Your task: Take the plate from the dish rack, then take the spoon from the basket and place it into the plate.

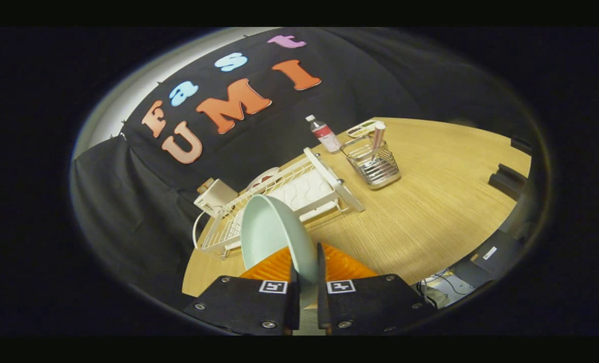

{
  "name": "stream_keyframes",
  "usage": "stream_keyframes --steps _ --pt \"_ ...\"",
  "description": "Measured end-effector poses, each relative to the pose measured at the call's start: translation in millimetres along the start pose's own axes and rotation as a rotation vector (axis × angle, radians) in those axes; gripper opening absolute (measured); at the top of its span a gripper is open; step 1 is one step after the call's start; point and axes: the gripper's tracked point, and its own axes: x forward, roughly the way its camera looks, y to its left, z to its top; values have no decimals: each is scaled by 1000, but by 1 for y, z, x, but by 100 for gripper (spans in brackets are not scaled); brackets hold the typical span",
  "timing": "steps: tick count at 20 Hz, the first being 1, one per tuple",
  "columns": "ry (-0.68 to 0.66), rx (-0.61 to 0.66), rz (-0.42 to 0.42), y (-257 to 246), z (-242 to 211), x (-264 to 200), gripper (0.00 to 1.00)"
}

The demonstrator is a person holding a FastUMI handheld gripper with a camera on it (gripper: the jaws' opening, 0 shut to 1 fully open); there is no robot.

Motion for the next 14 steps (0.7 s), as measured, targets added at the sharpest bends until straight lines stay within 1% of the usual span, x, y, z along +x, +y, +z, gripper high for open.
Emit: stream_keyframes --steps 4,6,10,14 --pt "59 43 -2 -8 -26 2 14" --pt "88 88 12 -9 -34 3 14" --pt "152 184 5 -8 -52 12 15" --pt "145 161 -36 -13 -55 22 19"
